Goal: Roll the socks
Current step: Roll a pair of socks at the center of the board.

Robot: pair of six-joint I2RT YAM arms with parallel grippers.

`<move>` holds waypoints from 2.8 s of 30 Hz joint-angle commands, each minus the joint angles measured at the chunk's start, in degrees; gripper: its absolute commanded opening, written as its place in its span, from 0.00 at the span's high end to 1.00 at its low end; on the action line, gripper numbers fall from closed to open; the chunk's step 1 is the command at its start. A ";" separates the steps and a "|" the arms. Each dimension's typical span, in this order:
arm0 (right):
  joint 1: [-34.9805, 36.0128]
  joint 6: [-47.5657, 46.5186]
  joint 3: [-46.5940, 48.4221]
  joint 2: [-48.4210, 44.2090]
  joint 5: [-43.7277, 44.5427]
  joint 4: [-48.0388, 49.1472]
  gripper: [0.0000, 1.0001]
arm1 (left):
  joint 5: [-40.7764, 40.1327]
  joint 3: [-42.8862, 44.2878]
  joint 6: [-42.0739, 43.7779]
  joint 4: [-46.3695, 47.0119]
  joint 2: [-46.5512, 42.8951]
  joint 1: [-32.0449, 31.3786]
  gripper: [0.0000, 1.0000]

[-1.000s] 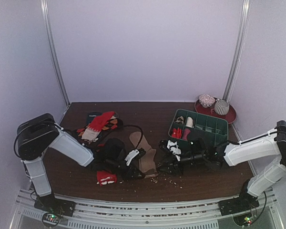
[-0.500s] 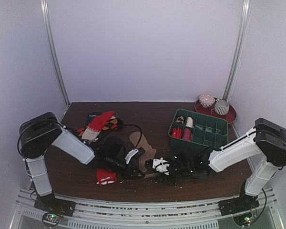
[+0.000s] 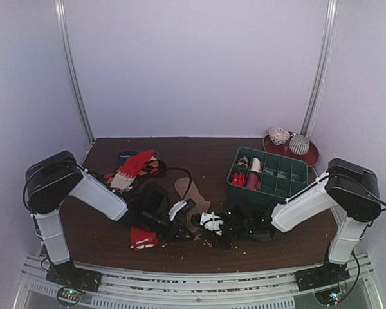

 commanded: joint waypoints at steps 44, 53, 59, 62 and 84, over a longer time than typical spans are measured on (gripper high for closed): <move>-17.38 25.35 17.95 20.89 -42.16 -42.36 1.00 | -14.14 -6.72 29.73 23.40 -3.82 -6.85 0.62; -17.34 25.34 17.89 21.11 -41.86 -42.63 1.00 | -11.38 -5.76 28.60 24.18 0.89 -7.40 0.65; -17.38 25.30 17.97 21.38 -41.91 -42.74 1.00 | -10.97 -5.23 27.53 22.92 3.16 -7.40 0.71; -17.38 25.34 18.11 21.34 -41.63 -42.84 0.99 | -10.48 -4.80 26.60 22.62 3.29 -7.40 0.86; -13.03 20.68 -3.03 -16.59 -18.36 -4.89 0.67 | -1.69 -9.01 -5.96 13.86 10.99 -1.83 1.00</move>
